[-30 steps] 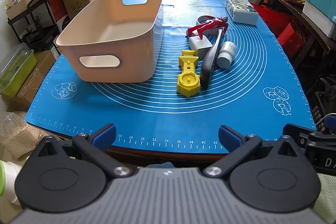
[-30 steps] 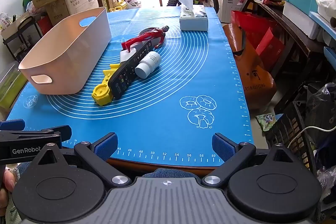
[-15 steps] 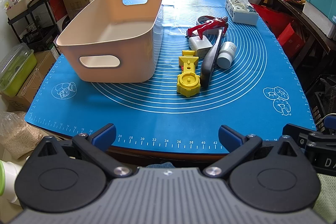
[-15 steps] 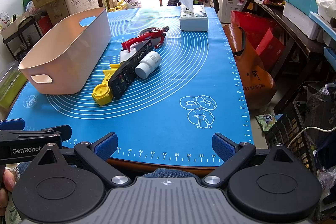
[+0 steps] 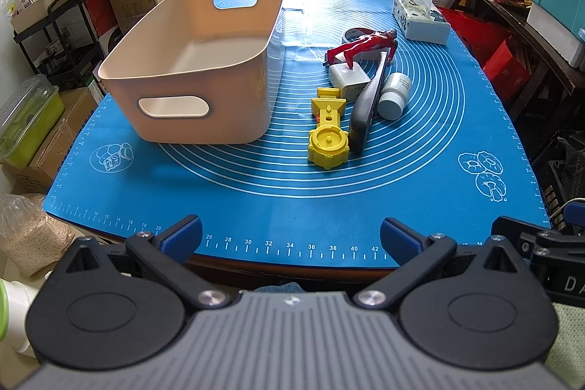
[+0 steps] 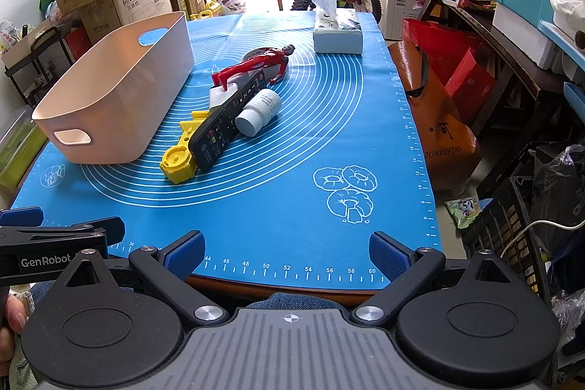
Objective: Organize rigid objects
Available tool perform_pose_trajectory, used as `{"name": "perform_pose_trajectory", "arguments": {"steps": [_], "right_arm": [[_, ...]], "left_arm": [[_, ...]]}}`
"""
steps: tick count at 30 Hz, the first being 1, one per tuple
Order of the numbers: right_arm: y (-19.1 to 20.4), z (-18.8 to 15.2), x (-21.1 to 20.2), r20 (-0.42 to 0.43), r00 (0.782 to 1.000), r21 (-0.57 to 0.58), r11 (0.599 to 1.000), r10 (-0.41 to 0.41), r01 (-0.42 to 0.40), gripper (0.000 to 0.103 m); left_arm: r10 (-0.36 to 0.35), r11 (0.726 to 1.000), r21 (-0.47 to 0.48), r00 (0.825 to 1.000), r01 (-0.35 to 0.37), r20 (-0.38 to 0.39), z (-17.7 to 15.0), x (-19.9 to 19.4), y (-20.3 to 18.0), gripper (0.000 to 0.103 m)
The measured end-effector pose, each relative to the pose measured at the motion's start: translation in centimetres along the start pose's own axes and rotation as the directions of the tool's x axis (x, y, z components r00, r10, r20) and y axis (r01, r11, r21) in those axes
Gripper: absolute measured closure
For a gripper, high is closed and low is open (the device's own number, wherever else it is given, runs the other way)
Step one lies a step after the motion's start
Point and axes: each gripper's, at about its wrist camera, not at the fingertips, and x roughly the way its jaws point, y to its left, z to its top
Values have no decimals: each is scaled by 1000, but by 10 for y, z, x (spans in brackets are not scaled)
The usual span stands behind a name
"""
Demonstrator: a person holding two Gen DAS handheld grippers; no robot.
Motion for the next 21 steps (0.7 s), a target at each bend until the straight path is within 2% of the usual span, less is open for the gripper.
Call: {"name": "perform_pose_trajectory", "arguments": {"steps": [21], "right_arm": [[3, 1, 0, -1, 1000, -3, 1000, -2, 2, 7]], "left_arm": [[-3, 1000, -3, 1000, 3, 0, 0, 0, -1, 1]]}}
